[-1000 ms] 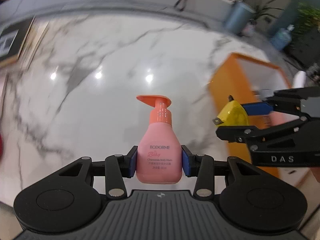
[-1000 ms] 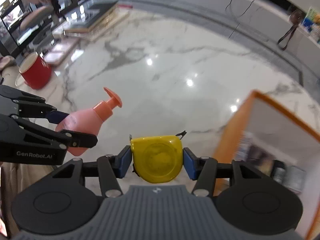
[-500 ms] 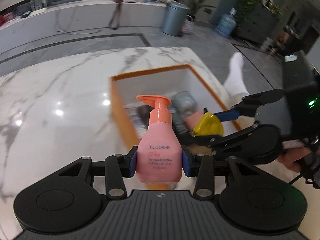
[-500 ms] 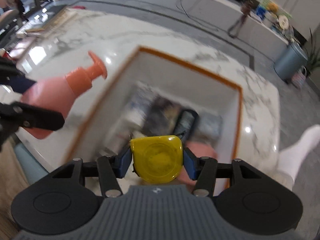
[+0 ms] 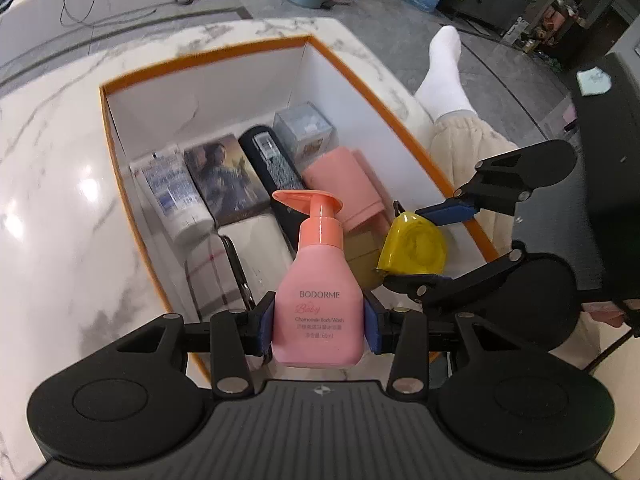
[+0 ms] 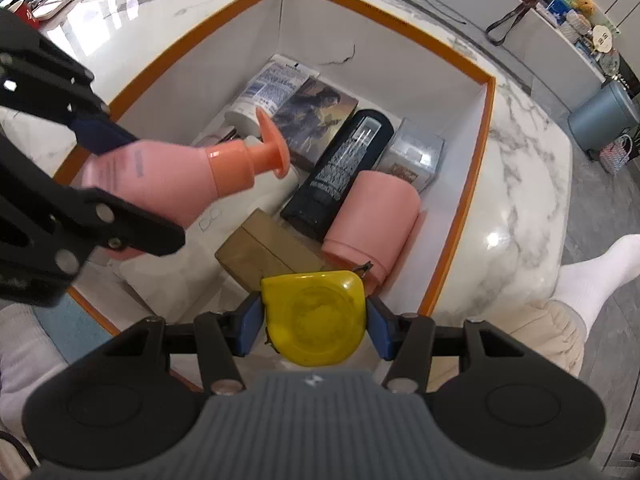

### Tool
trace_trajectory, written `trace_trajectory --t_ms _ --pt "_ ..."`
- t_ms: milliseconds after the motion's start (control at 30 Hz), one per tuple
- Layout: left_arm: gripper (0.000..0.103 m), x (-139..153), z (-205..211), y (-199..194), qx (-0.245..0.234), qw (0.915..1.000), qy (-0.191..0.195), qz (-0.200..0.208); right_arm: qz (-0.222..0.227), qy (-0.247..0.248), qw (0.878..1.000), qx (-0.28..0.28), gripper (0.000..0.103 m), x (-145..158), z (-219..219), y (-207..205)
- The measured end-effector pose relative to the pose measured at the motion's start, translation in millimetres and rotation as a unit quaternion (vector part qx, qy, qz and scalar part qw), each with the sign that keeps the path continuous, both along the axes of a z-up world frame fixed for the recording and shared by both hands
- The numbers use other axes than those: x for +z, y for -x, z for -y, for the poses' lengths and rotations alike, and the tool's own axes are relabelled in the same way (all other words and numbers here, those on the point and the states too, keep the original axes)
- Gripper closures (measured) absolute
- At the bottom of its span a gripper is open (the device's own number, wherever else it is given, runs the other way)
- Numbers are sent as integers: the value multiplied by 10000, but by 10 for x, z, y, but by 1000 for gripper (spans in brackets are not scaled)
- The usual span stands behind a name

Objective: Organize rigid objects
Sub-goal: 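Carry the pump bottle and tape measure over the box and lower them, then open both tools to drop the items into the box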

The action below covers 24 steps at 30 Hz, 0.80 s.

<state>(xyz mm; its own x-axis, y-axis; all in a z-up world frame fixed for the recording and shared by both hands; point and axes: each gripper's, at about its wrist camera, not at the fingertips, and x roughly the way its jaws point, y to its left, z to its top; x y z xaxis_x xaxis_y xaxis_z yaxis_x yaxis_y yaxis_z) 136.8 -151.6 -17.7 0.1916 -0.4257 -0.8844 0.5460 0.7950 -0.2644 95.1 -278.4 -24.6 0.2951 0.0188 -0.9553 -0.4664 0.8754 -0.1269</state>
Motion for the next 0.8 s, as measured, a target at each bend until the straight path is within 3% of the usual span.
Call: trace_trajectory --t_ms 200,433,667,800 --pt "54 -125 57 25 -33 9997 -218 -55 -546 -681 9957 -306 48 -35 16 2" --pt "54 -139 40 11 -35 9998 -169 -53 -885 -846 9907 -602 49 -190 -57 -50" --pt "54 -125 42 16 -18 9999 -139 -28 -724 -893 9914 -633 48 -106 -10 -21" --pt "54 -126 69 14 116 9997 -213 -33 -245 -530 9976 -375 45 -20 -58 36"
